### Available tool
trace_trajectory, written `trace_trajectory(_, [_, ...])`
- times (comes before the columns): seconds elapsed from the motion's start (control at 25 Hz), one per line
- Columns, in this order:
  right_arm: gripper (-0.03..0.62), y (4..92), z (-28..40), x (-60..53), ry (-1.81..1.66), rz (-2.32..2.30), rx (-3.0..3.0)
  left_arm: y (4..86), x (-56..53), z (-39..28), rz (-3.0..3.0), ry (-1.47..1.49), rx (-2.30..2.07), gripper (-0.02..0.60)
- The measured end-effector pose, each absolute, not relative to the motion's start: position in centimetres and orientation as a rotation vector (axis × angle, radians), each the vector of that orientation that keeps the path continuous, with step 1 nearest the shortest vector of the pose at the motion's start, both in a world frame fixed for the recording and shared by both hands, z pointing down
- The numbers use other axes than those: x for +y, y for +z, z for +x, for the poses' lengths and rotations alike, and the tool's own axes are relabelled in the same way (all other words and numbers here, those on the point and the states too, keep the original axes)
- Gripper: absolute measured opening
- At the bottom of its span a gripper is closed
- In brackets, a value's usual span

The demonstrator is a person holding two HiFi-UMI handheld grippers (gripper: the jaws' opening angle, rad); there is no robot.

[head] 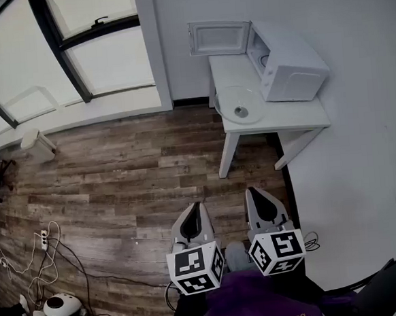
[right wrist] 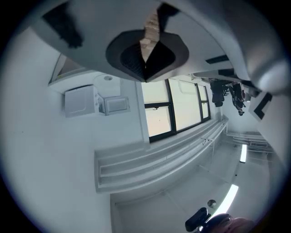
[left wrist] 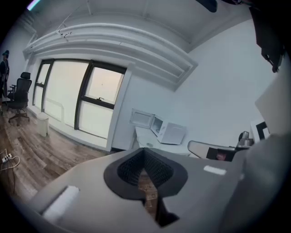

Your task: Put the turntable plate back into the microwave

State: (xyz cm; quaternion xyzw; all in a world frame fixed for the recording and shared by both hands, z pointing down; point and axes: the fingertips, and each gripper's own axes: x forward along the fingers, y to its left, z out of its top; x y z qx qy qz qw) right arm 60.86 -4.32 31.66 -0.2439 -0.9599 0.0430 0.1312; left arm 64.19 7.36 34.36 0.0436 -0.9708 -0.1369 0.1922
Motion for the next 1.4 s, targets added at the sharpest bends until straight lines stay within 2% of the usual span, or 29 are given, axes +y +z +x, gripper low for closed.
trace_trajectory(0.44, [0.000, 33.5, 53.2, -1.4, 0.115, -0.715, -2.793, 36.3, 11.1, 57.2, 0.064, -0.452, -2.730, 0.005])
trace_trajectory(0.68, [0.000, 33.8, 43.2, 0.6, 0.163, -0.738, -2.779, 36.0, 14.2, 48.2, 0.044, -0.344, -2.737, 0.005])
trace_trajectory(1.0, [0.000, 32.6, 29.4, 1.6, 0.148, -0.713, -2.809, 32.2, 16.8, 34.8, 0.018, -0.348, -2.879, 0.005])
trace_trajectory(1.4, [0.001, 32.9, 21.4, 0.8, 0.141, -0.598, -2.822, 32.3, 17.3, 26.0, 0.040, -0.377, -2.852, 0.005])
